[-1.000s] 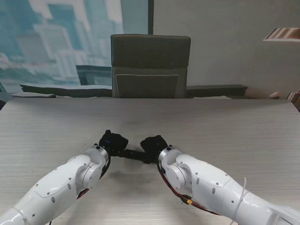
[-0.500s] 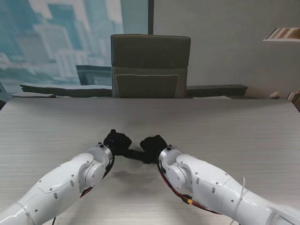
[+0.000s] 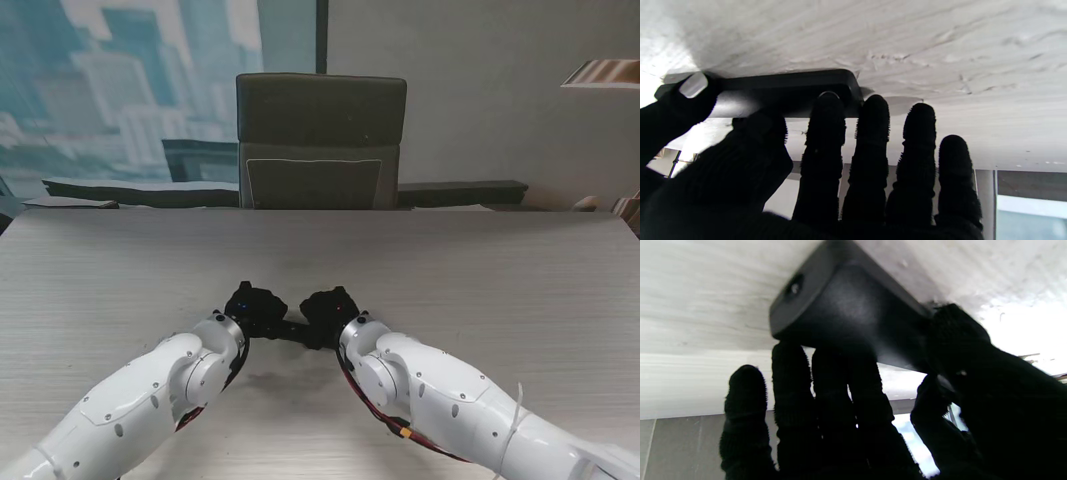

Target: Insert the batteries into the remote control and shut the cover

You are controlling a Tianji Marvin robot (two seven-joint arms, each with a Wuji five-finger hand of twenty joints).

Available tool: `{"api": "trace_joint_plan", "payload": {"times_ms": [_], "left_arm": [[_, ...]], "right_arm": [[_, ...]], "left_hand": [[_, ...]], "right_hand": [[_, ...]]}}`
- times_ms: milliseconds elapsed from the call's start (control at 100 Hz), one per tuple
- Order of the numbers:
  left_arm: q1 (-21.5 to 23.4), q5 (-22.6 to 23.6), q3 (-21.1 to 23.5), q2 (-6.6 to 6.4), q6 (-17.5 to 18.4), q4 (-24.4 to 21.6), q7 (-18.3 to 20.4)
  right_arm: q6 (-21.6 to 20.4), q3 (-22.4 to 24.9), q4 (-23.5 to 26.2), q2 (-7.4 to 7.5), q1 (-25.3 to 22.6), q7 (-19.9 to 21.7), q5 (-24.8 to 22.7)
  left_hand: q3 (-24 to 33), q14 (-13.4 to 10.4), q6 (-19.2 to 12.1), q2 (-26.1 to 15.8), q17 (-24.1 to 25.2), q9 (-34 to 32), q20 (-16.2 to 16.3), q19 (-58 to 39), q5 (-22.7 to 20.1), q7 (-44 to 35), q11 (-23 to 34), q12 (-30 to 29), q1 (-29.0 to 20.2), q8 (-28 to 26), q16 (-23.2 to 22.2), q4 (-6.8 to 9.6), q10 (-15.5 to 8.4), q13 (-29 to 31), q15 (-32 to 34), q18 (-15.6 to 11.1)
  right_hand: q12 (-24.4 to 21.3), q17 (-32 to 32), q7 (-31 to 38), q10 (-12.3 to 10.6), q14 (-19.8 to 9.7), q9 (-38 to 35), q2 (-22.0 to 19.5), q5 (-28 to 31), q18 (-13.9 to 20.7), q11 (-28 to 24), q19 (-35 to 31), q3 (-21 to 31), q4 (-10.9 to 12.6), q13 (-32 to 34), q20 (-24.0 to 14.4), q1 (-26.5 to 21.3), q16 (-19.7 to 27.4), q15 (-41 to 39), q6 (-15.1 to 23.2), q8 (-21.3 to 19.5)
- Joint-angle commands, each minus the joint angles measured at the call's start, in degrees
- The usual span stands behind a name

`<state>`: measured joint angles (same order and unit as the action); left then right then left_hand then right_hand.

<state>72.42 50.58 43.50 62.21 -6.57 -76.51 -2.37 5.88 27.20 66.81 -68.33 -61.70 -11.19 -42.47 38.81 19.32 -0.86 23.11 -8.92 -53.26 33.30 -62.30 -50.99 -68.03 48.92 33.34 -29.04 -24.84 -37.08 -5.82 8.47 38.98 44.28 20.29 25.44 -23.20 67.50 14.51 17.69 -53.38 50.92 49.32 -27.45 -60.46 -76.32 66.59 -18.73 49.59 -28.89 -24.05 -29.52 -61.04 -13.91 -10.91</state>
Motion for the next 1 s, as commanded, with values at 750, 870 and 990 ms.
{"api": "trace_joint_plan", "payload": {"times_ms": [750, 870, 990], "left_arm": [[6.3, -5.8, 14.4, 2.29, 2.1, -5.6, -8.3], [5.8, -10.2, 15.7, 2.38, 4.5, -6.3, -5.4], [4.9, -17.7, 16.4, 3.38, 8.7, -4.8, -4.9]], "right_arm": [[-3.1, 22.3, 17.3, 3.42, -15.1, -7.0, -9.7], [-5.7, 26.9, 20.0, 3.52, -17.8, -5.7, -7.5], [-10.4, 31.3, 20.9, 3.47, -19.7, -5.5, -4.9]], "left_hand": [[-16.4, -0.6, 6.8, -7.2, 8.9, 24.2, -5.7, 14.8, 22.2, 46.9, -29.8, -15.9, 3.1, 9.0, 10.4, 4.31, 3.5, -15.8, -21.1, -0.2], [-21.7, -0.9, 6.4, -9.1, 9.8, 26.5, -6.3, 18.0, 23.6, 49.6, -32.2, -17.1, 2.3, 9.3, 11.9, 4.93, 3.8, -17.8, -24.0, -0.4], [-25.8, -0.9, 6.4, -9.5, 10.8, 27.6, -6.5, 21.4, 22.2, 50.3, -33.4, -17.5, 0.4, 8.4, 12.9, 5.77, 4.1, -19.3, -26.3, -0.3]], "right_hand": [[-0.6, 11.2, -19.8, 2.0, -0.7, 21.0, -8.9, -20.8, -0.9, 7.9, 12.4, -5.9, 10.5, -15.3, 7.9, 11.3, 3.3, 15.6, 5.1, -7.8], [-1.9, 11.7, -21.1, 2.5, -0.2, 23.3, -9.3, -23.8, -0.6, 11.3, 13.7, -7.3, 10.5, -16.9, 8.1, 12.2, 5.6, 20.8, 6.4, -7.5], [-3.3, 12.0, -21.5, 1.5, -0.4, 25.7, -8.4, -28.3, 0.1, 15.0, 16.7, -7.2, 10.1, -18.1, 8.0, 13.0, 8.3, 26.8, 11.9, -7.2]]}}
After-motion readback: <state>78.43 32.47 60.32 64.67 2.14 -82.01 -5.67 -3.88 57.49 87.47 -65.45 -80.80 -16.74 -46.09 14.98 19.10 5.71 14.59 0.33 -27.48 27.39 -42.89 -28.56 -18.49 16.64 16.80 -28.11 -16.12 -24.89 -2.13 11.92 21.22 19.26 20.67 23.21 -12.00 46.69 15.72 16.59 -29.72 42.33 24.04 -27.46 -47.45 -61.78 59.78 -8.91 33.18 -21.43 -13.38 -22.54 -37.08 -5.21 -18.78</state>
